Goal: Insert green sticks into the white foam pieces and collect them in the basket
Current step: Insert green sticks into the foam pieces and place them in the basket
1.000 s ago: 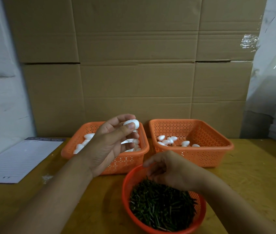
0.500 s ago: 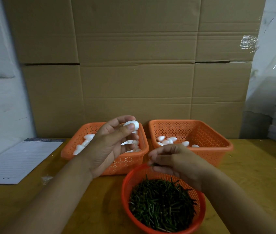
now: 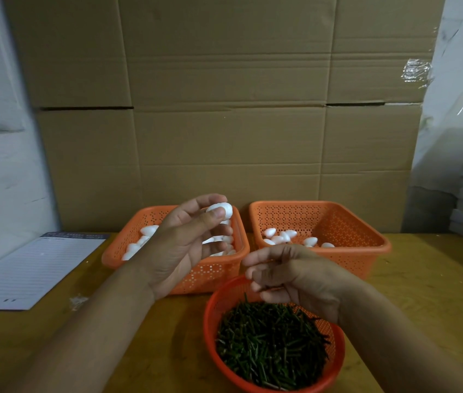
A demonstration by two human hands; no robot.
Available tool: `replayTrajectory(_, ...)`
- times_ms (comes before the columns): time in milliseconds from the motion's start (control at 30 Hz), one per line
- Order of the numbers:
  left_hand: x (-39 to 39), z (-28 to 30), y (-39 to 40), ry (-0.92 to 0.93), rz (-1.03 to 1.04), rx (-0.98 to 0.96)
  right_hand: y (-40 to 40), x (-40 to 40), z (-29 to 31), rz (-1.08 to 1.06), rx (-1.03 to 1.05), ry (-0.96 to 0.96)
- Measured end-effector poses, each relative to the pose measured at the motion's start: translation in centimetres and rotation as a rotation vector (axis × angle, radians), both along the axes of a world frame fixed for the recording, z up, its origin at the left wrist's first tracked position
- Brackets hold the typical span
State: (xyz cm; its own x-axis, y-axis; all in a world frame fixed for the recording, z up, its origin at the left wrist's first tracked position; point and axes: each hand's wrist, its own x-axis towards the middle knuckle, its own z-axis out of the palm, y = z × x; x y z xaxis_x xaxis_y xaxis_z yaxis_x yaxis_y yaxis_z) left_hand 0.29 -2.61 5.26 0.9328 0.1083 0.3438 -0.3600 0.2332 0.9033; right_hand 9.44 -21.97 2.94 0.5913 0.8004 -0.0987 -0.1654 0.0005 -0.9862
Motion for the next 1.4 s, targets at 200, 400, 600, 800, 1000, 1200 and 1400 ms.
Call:
replayTrajectory(200,0.1,0.0,0.1,0.002,-0.006,-0.001,0.4,-0.3,0.4,-0.114,0.06,0.009)
replayTrajectory(400,0.1,-0.1,0.2,-0.001,-0.023,-0.031,0.3,-0.8,0.5,-0.068,0.002,0.062)
replayTrajectory(600,0.1,-0.1,0.3,-0.006,-0.018,-0.003,0.1,-1.4,0.8,0.013,-0.119,-0.063)
replayTrajectory(800,-0.1,0.0,0.2,-0.015,-0.024,0.022,0.1,-1.6,1.0,0.09,-0.142,-0.195)
replayTrajectory(1000,0.0,0.0,0.3,-0.007,-0.017,0.007,0.1,-1.3,0.9,0.043,-0.134,-0.269)
replayTrajectory(1200,0.1,0.0,0.3,0.024,-0.045,-0.009,0.6,-1.6,1.2,-0.019,0.029,-0.164)
replayTrajectory(1400,0.2,-0.1,0.2,0.061,-0.008,-0.052,0.7,-1.8,1.6,-0.108,0.197,-0.113)
